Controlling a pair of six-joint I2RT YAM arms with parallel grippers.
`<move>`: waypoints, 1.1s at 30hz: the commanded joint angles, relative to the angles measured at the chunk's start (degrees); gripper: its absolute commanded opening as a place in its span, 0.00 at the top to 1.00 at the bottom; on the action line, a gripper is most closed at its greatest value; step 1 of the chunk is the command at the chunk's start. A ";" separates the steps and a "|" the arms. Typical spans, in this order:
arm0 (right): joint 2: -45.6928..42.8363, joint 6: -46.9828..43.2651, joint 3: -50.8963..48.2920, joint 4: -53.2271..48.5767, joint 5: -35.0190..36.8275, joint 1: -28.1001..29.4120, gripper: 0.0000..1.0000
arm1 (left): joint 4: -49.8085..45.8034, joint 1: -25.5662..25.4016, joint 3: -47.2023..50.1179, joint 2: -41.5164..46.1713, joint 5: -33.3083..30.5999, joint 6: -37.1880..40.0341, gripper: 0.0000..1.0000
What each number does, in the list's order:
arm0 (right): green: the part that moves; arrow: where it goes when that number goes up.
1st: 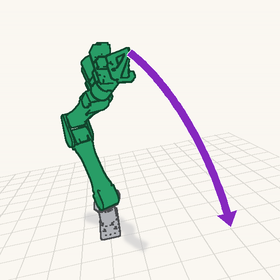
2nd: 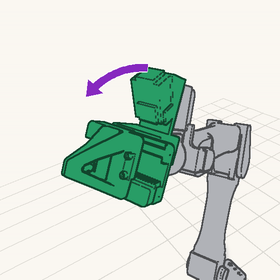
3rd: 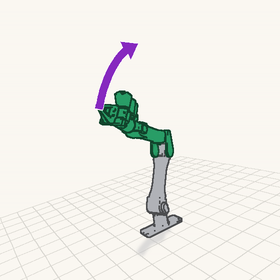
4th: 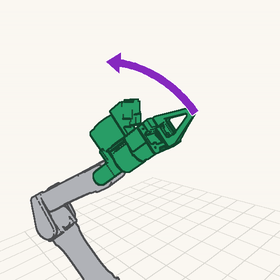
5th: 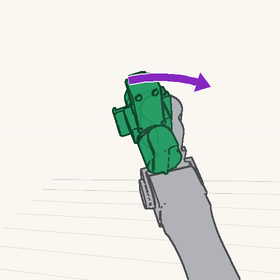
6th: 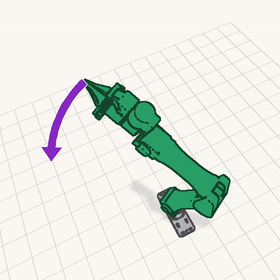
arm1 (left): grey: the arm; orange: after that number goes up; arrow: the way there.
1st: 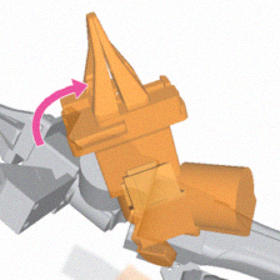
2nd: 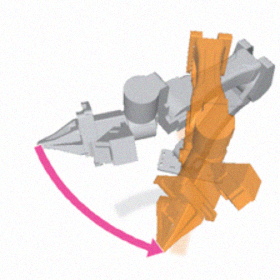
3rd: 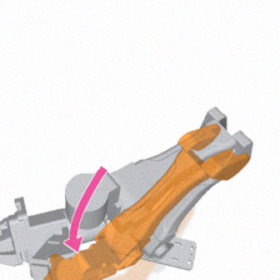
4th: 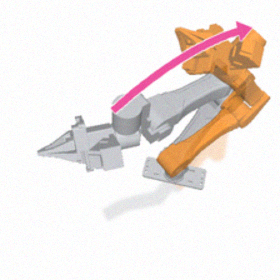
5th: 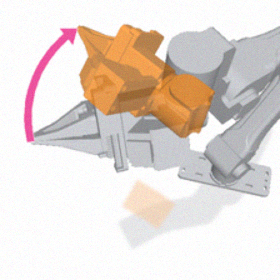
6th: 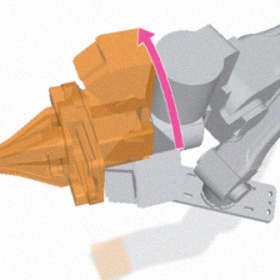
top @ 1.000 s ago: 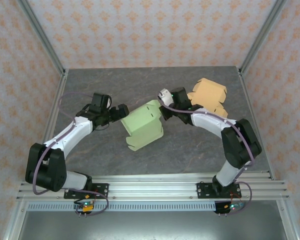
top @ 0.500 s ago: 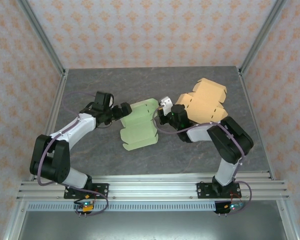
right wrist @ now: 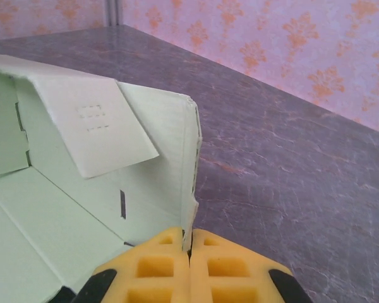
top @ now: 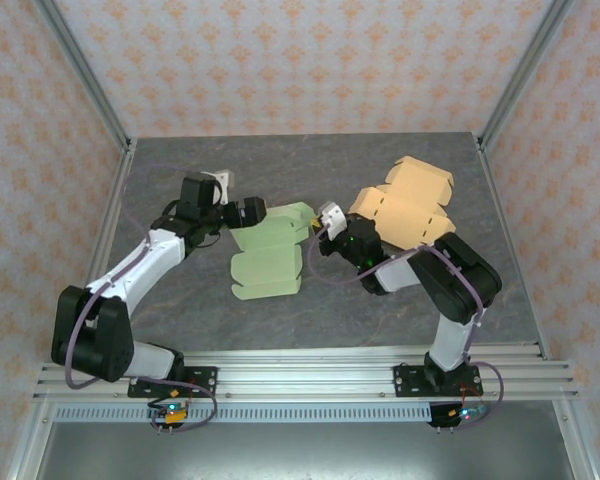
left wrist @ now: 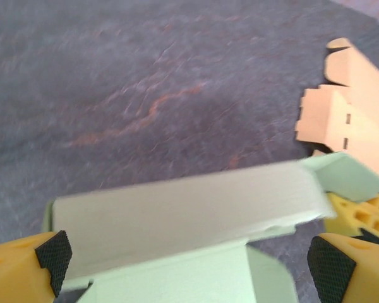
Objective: Fold the paper box
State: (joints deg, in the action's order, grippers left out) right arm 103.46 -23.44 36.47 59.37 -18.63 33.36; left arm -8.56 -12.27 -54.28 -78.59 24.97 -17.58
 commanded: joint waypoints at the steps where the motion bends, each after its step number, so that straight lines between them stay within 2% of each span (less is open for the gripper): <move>1: 0.47 -5.06 0.70 1.58 -7.14 -1.80 0.98 | 6.40 -0.03 1.89 3.47 -0.63 8.73 0.00; 3: 0.69 -6.02 1.22 1.53 -8.80 -2.95 0.98 | 8.59 -0.04 4.81 5.92 -1.99 10.40 0.00; 5: 1.00 -6.24 2.14 1.23 -11.07 -4.37 0.98 | 6.93 -0.99 6.04 8.41 -2.83 11.98 0.00; 7: 0.97 -6.19 2.87 1.07 -14.68 -5.77 0.98 | 6.93 -4.06 8.24 10.69 -7.02 13.75 0.00; 10: 0.16 -8.56 4.05 -1.58 -21.37 -8.54 0.98 | 12.47 -9.26 13.72 12.87 -10.15 20.29 0.00; 15: -3.07 -11.16 7.63 -12.69 -35.25 -14.57 0.99 | 18.42 -9.68 19.79 13.91 -3.82 23.66 0.00; 20: -5.67 -20.41 12.21 -32.37 -41.82 -16.38 1.00 | 25.30 -9.67 26.66 17.56 3.26 27.19 0.00; 22: -6.27 -23.16 12.98 -37.09 -44.76 -17.63 1.00 | 29.09 -9.65 30.36 20.04 4.16 27.34 0.00; 26: -7.82 -24.58 12.78 -40.19 -47.85 -19.78 1.00 | 34.00 -9.70 34.33 23.08 4.37 26.73 0.00; 29: -8.78 -24.93 11.98 -39.90 -47.81 -20.68 1.00 | 38.88 -9.69 37.34 25.21 1.70 25.14 0.00; 31: -9.52 -24.77 11.04 -38.93 -47.20 -20.96 1.00 | 37.93 -9.70 37.44 25.85 1.16 25.54 0.00; 33: -9.82 -21.45 9.31 -33.54 -43.70 -20.97 1.00 | 36.20 -9.78 36.42 25.02 0.65 26.36 0.00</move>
State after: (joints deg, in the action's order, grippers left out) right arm 95.68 -45.67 47.53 22.04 -61.71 12.45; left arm 24.32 -22.04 -17.43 -53.82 26.74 7.62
